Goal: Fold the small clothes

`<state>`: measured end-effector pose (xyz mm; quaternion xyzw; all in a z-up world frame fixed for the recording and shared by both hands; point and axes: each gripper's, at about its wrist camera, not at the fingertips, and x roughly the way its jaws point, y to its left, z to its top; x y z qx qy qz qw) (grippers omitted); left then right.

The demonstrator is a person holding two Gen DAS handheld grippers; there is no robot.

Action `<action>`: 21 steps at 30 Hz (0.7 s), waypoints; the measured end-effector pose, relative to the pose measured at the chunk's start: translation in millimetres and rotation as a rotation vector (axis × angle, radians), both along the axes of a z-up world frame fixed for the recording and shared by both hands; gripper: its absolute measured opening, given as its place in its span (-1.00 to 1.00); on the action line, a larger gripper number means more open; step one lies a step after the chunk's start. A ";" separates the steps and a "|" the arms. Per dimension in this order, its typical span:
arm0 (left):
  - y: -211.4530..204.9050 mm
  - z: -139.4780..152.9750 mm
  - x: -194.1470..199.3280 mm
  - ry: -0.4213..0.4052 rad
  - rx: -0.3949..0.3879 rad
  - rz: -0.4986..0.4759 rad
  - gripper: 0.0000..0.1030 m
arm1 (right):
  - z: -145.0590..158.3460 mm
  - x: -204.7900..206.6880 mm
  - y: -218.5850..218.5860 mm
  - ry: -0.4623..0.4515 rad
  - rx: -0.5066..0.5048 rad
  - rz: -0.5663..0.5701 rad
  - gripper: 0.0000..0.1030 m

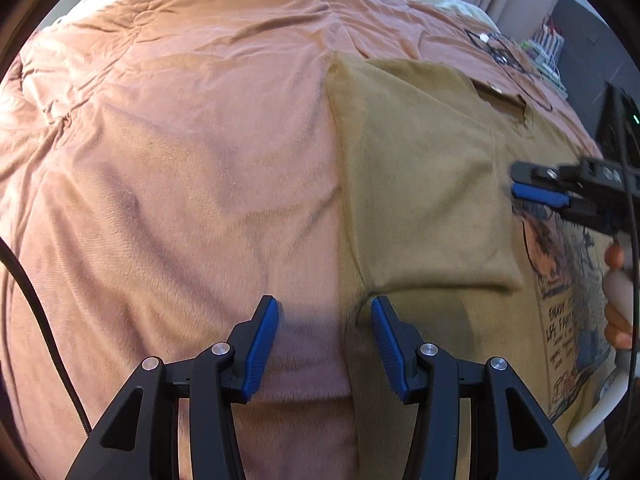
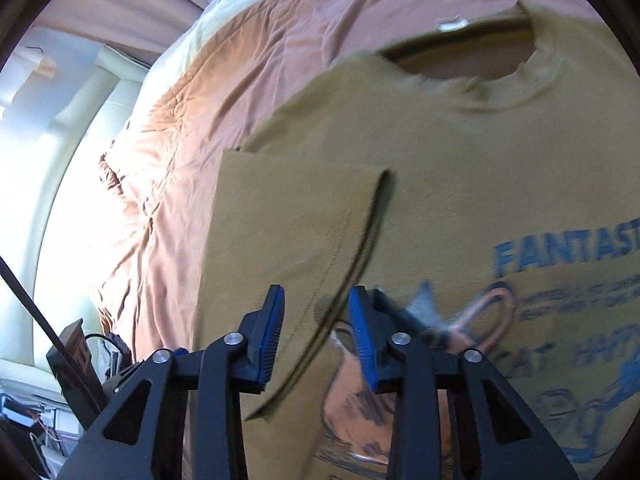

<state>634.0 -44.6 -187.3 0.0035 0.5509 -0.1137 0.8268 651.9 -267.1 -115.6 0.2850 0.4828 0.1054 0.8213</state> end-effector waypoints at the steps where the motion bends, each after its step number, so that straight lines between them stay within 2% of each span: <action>1: -0.1 0.0 -1.2 0.001 0.005 -0.005 0.00 | -2.7 6.5 -1.1 0.010 -0.006 -0.006 -0.54; 4: 1.0 -1.3 -2.0 -0.001 0.028 -0.006 0.00 | -9.7 11.3 0.5 0.042 -0.010 -0.046 -0.98; 6: 5.4 -2.3 -0.8 -0.007 0.046 0.018 0.00 | -7.9 7.9 -0.9 0.038 -0.019 -0.065 -1.00; 10: 12.0 -3.1 -0.9 -0.005 0.009 0.057 0.00 | -6.5 -4.3 -0.8 0.054 -0.073 -0.083 -1.00; 14: 9.6 2.1 -4.5 -0.024 0.028 0.072 0.00 | 6.9 -12.5 4.0 0.045 -0.069 -0.077 -1.00; 21: 5.0 6.1 -5.6 -0.030 0.024 0.085 0.00 | 14.6 -25.4 33.6 0.050 0.014 -0.003 -1.00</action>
